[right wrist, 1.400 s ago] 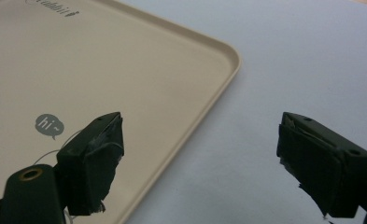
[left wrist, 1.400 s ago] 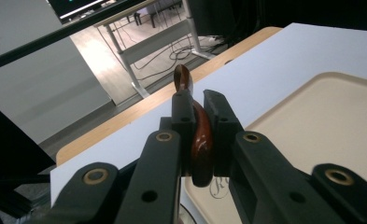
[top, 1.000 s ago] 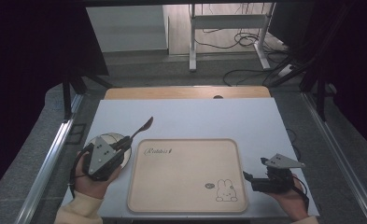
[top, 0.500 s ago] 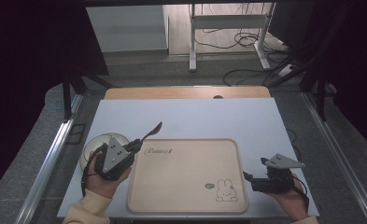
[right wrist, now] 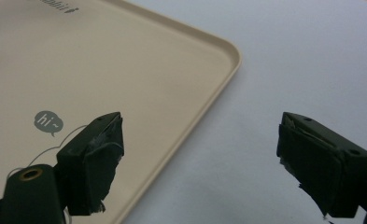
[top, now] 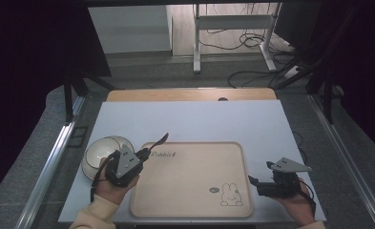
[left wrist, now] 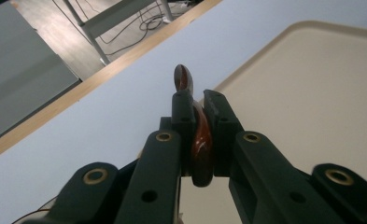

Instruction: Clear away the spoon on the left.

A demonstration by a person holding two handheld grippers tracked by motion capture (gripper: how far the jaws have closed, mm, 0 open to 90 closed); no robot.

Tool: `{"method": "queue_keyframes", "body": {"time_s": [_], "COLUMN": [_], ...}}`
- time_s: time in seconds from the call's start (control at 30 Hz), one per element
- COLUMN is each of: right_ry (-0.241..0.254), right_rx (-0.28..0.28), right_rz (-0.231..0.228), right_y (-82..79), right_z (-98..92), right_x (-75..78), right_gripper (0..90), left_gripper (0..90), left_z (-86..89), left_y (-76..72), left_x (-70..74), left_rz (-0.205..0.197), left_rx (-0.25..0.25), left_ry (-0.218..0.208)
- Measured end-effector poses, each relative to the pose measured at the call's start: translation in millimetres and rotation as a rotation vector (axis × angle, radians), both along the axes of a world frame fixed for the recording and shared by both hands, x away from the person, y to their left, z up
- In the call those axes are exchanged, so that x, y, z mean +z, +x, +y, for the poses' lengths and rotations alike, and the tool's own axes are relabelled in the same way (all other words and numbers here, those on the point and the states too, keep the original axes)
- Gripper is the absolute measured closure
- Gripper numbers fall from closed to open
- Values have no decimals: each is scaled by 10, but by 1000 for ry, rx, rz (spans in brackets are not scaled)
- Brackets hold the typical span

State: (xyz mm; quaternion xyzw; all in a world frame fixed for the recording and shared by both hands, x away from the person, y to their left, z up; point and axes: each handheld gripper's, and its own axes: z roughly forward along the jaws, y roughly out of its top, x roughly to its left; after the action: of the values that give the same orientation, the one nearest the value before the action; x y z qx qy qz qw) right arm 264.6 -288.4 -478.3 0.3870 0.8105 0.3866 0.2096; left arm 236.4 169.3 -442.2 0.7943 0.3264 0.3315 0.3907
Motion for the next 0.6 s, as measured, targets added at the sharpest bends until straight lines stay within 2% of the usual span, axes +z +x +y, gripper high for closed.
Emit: {"method": "queue_keyframes", "body": {"time_s": [0.2, 0.6], "right_ry": [0, -3], "right_rx": [1, 2], "right_rz": [1, 4], "right_y": [2, 2], "right_z": [-1, 1], "right_x": [0, -5], "right_gripper": [154, 153], "left_gripper": [845, 844], "left_z": [-47, -77], "left_y": [0, 16], "left_x": [-75, -182], "left_rz": [14, 41], "left_rx": [-5, -7], "left_ry": [31, 57]}}
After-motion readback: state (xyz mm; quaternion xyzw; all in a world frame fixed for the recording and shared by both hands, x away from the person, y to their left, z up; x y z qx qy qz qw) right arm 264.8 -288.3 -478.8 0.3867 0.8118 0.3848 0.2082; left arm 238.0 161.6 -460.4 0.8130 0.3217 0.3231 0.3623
